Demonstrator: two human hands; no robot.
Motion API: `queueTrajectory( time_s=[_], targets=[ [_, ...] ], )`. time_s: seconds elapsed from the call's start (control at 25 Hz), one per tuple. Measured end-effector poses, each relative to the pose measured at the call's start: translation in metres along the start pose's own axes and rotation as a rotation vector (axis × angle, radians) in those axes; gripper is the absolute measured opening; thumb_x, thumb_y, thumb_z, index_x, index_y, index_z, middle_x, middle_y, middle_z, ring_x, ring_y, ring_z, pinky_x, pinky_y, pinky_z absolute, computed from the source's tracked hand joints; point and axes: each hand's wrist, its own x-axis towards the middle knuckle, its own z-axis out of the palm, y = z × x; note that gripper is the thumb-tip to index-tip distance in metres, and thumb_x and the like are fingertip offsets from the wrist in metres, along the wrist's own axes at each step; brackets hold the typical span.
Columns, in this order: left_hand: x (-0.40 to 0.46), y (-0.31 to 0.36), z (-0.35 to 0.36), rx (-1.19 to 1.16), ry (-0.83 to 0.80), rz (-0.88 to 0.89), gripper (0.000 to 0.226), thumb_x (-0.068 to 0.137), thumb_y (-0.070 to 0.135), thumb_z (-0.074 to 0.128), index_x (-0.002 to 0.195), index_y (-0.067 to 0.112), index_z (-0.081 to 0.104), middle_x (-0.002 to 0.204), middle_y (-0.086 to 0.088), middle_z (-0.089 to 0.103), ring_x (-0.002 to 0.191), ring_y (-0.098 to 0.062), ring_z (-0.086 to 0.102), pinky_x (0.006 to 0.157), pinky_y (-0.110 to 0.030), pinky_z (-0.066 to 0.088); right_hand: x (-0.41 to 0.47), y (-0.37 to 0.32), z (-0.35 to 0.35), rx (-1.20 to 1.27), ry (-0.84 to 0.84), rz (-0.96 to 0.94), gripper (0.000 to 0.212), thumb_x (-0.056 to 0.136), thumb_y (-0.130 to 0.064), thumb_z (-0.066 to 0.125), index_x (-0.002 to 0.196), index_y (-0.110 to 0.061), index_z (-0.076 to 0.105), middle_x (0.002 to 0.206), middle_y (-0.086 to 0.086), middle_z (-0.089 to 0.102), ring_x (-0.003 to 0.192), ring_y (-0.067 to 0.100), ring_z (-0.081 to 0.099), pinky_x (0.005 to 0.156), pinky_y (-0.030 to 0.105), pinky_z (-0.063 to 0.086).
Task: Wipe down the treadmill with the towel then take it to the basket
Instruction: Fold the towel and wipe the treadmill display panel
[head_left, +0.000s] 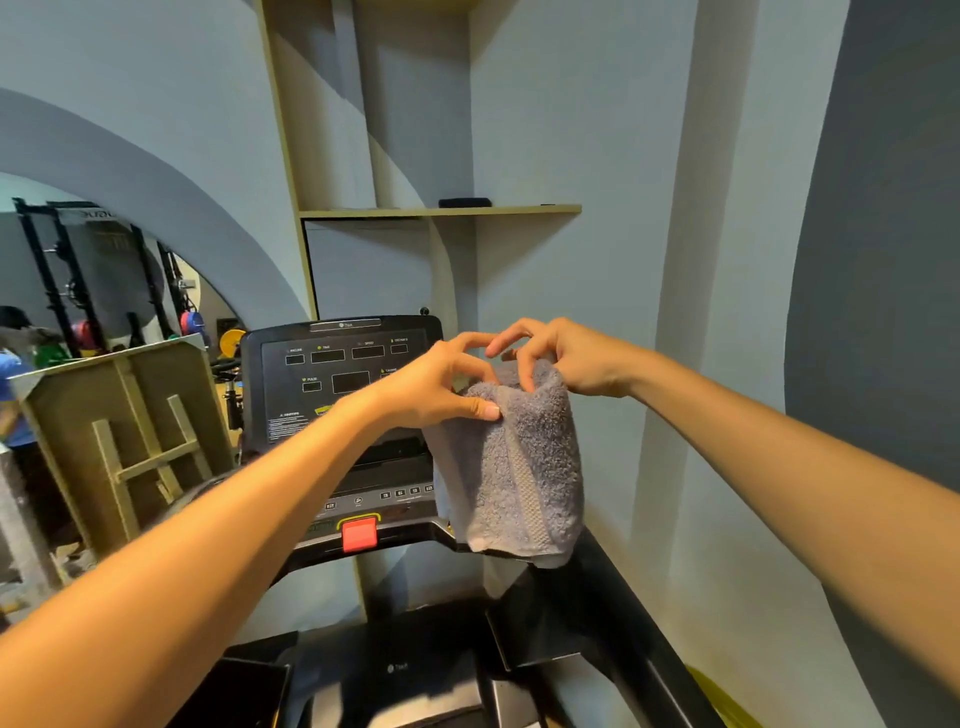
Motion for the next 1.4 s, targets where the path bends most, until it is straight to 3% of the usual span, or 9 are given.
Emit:
queueTrajectory(
  time_s=[0.16, 0.28, 0.44, 0.52, 0.6, 0.68, 0.84, 1.16, 1.4],
  targets=[
    [-0.014, -0.002, -0.014, -0.129, -0.028, -0.035, 0.023, 0.083, 0.04, 0.076, 0.1, 0.025, 0.076, 0.134, 0.013, 0.059, 0.123, -0.009, 0.055, 0.106, -0.052, 0.045, 0.011, -0.008, 0.015, -0.06, -0.028, -0.011, 0.04, 0.083, -0.005, 0.078, 0.058, -0.036, 0.069, 0.126, -0.003, 0.047, 0.113, -0.002, 0.048, 0.094, 0.021, 0.037],
    [-0.023, -0.003, -0.018, -0.176, -0.063, -0.051, 0.028, 0.087, 0.033, 0.074, 0.104, 0.011, 0.073, 0.105, -0.006, 0.072, 0.101, -0.025, 0.066, 0.097, -0.056, 0.049, 0.022, -0.017, 0.023, -0.108, -0.082, -0.02, 0.031, 0.083, -0.011, 0.079, 0.063, -0.032, 0.069, 0.124, 0.0, 0.048, 0.108, 0.0, 0.049, 0.087, 0.014, 0.036],
    [-0.037, -0.013, -0.027, -0.131, -0.02, -0.124, 0.022, 0.088, 0.032, 0.074, 0.096, 0.011, 0.073, 0.093, -0.007, 0.071, 0.086, -0.017, 0.066, 0.085, -0.043, 0.055, 0.039, -0.026, 0.019, -0.028, -0.213, 0.141, 0.032, 0.091, -0.01, 0.06, 0.073, -0.031, 0.075, 0.121, 0.007, 0.06, 0.111, 0.019, 0.057, 0.098, 0.035, 0.047],
    [-0.045, -0.025, -0.036, -0.081, 0.014, -0.171, 0.025, 0.089, 0.036, 0.072, 0.096, 0.012, 0.072, 0.093, -0.005, 0.07, 0.08, -0.004, 0.063, 0.077, -0.033, 0.053, 0.051, -0.03, 0.023, 0.163, -0.28, 0.27, 0.021, 0.086, -0.032, 0.057, 0.088, -0.021, 0.075, 0.114, 0.006, 0.065, 0.107, 0.022, 0.059, 0.092, 0.04, 0.052],
    [-0.055, -0.041, -0.05, -0.046, 0.063, -0.226, 0.027, 0.089, 0.039, 0.071, 0.096, 0.013, 0.071, 0.092, -0.003, 0.069, 0.078, 0.0, 0.061, 0.073, -0.027, 0.048, 0.067, -0.035, 0.034, 0.018, -0.294, 0.299, 0.034, 0.081, -0.051, 0.071, 0.099, -0.022, 0.069, 0.11, -0.001, 0.065, 0.106, 0.02, 0.063, 0.088, 0.041, 0.058],
    [-0.066, -0.059, -0.068, -0.023, 0.068, -0.267, 0.026, 0.087, 0.041, 0.072, 0.096, 0.017, 0.071, 0.092, 0.0, 0.07, 0.083, -0.006, 0.064, 0.076, -0.031, 0.052, 0.086, -0.039, 0.052, -0.154, -0.209, 0.227, 0.036, 0.08, -0.042, 0.08, 0.1, -0.018, 0.063, 0.107, 0.007, 0.065, 0.101, 0.023, 0.067, 0.081, 0.044, 0.062],
    [-0.088, -0.093, -0.105, 0.035, -0.039, -0.314, 0.023, 0.082, 0.04, 0.078, 0.099, 0.027, 0.068, 0.099, 0.009, 0.072, 0.092, -0.007, 0.068, 0.087, -0.036, 0.058, 0.123, -0.036, 0.071, 0.052, -0.002, 0.129, 0.029, 0.087, -0.025, 0.076, 0.106, -0.02, 0.055, 0.102, 0.017, 0.062, 0.082, 0.02, 0.061, 0.074, 0.045, 0.057],
    [-0.081, -0.153, -0.122, -0.117, 0.162, -0.346, 0.02, 0.092, 0.023, 0.07, 0.108, 0.027, 0.059, 0.112, 0.007, 0.062, 0.096, -0.012, 0.067, 0.078, -0.025, 0.057, 0.203, 0.005, 0.144, 0.302, 0.548, 0.223, 0.018, 0.1, -0.023, 0.059, 0.116, -0.018, 0.056, 0.103, -0.008, 0.06, 0.093, 0.003, 0.058, 0.073, 0.012, 0.045],
    [-0.044, -0.235, -0.102, -0.196, 0.207, -0.447, 0.033, 0.091, 0.03, 0.071, 0.12, 0.024, 0.056, 0.101, 0.0, 0.069, 0.085, -0.01, 0.069, 0.065, -0.021, 0.054, 0.267, 0.079, 0.154, 0.254, 0.6, 0.247, 0.014, 0.102, -0.024, 0.054, 0.113, -0.022, 0.063, 0.107, -0.002, 0.066, 0.104, 0.016, 0.061, 0.093, 0.036, 0.049]
  ],
)
